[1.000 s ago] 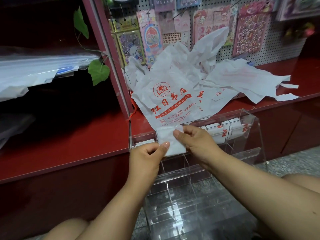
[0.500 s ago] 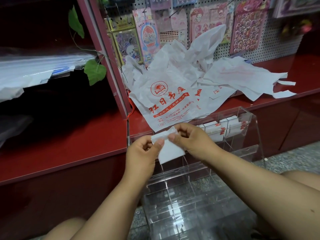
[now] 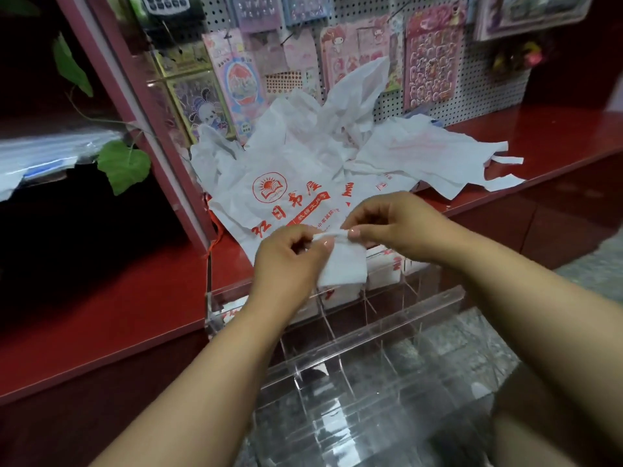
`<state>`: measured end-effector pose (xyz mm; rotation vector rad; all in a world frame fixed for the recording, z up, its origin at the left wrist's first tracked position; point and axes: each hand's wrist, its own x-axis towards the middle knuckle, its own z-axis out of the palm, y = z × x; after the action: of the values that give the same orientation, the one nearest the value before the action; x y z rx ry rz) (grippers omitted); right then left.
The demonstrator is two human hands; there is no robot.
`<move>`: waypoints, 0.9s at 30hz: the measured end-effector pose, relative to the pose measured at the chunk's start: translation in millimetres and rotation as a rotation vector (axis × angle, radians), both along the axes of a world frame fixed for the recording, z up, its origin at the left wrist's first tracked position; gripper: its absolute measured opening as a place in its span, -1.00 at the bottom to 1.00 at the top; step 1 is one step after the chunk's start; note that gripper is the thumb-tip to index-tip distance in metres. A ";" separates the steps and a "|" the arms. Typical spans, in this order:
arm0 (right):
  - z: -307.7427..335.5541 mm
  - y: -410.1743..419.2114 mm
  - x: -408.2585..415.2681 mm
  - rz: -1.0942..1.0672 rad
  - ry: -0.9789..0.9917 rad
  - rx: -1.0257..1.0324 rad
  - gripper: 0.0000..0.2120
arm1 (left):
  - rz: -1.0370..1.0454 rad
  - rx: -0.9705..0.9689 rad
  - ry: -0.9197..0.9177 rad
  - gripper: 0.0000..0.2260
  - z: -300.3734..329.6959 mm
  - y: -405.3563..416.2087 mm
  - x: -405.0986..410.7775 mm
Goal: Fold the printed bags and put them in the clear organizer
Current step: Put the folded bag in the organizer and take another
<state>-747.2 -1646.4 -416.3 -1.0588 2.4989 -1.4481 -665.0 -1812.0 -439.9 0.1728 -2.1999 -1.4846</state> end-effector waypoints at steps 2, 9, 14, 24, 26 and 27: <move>5.8 16.4 -19.3 -0.067 0.098 0.120 -0.96 | -0.031 -0.054 0.004 -0.97 8.1 10.1 -24.7; 7.9 65.4 -86.2 -0.253 0.380 0.285 -0.88 | -0.076 -0.234 0.018 -0.90 13.9 52.8 -109.5; -10.9 83.4 -115.7 -0.361 0.369 0.296 -0.89 | -0.082 -0.318 -0.020 -0.91 -3.7 71.8 -144.7; -47.0 93.7 -139.0 -0.373 0.238 0.316 -0.92 | -0.072 -0.289 -0.159 -0.86 -35.8 84.3 -168.2; -46.3 93.1 -141.4 -0.355 0.221 0.377 -0.94 | -0.074 -0.330 -0.193 -0.86 -37.4 84.8 -170.0; -46.9 92.2 -141.4 -0.339 0.208 0.414 -0.95 | -0.078 -0.345 -0.226 -0.86 -39.8 84.4 -170.7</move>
<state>-888.6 -1554.2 -463.2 -0.7711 3.0575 -0.8350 -835.8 -1727.6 -479.7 0.1460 -2.6322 -1.1456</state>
